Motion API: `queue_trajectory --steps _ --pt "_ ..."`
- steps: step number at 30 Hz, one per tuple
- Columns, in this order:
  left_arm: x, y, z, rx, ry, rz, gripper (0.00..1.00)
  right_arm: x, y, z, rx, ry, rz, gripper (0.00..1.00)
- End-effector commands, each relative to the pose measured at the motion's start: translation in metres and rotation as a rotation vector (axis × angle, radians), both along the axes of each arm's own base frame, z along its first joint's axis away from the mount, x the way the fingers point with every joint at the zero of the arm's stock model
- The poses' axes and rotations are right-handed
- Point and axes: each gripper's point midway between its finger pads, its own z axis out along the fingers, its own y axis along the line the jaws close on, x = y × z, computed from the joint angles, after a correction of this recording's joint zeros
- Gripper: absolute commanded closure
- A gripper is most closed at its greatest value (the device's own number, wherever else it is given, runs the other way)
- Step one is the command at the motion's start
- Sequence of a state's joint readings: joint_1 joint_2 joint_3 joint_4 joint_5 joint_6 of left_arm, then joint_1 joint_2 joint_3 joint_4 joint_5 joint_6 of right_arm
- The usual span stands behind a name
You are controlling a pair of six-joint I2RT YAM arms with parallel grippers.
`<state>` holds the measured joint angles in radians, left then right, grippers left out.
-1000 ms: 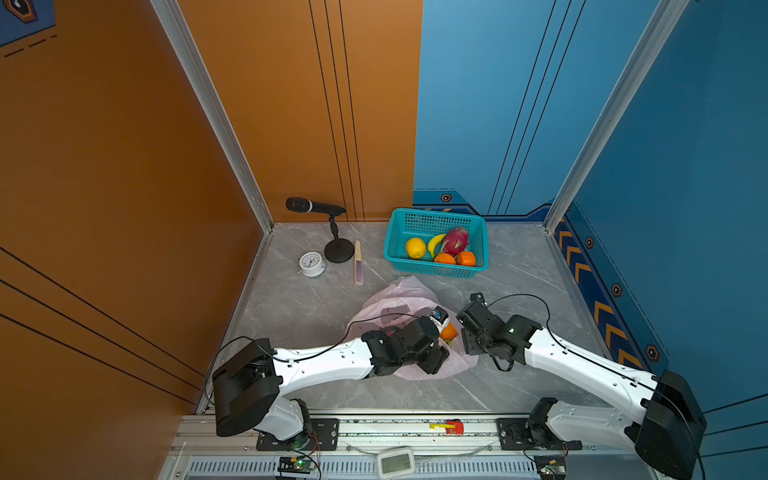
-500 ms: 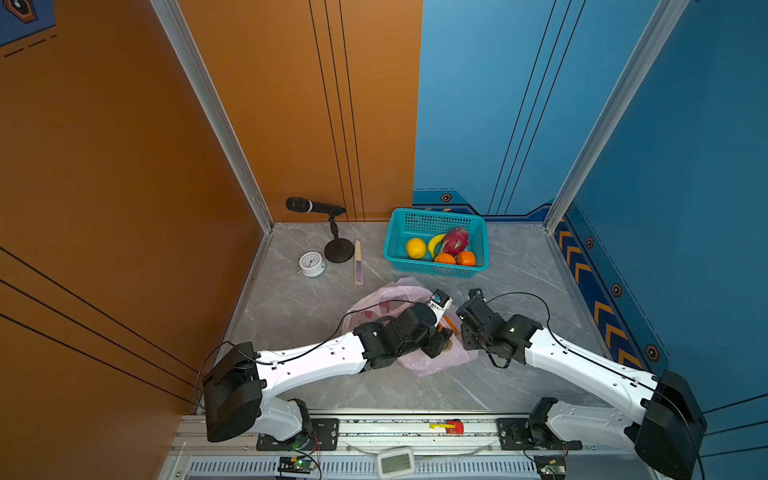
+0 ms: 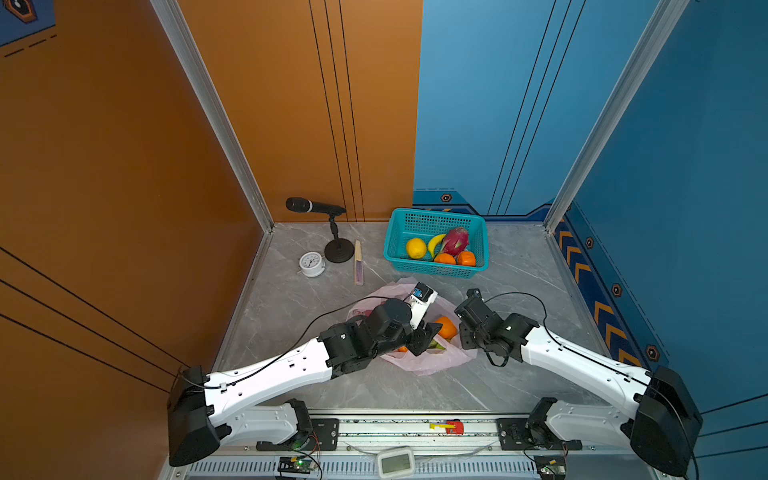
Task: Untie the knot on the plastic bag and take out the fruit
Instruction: 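Reach the left gripper into the bag and grasp another orange fruit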
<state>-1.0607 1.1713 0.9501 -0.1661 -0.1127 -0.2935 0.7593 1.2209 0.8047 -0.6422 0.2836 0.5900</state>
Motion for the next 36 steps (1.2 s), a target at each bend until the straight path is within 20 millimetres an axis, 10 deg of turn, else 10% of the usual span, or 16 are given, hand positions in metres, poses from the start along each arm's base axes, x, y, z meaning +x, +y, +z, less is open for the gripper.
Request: queue_trajectory --steps 1,20,36 --pt "0.008 0.002 -0.005 0.014 0.039 0.028 0.51 0.002 0.009 0.006 0.050 -0.009 -0.011 0.61" --pt "0.075 -0.055 -0.109 0.109 0.174 0.041 0.64 0.006 0.012 0.021 0.132 -0.058 -0.045 0.72" --pt "0.084 -0.078 -0.183 0.223 0.226 -0.038 0.19 0.011 0.003 0.027 0.128 -0.077 -0.076 0.74"
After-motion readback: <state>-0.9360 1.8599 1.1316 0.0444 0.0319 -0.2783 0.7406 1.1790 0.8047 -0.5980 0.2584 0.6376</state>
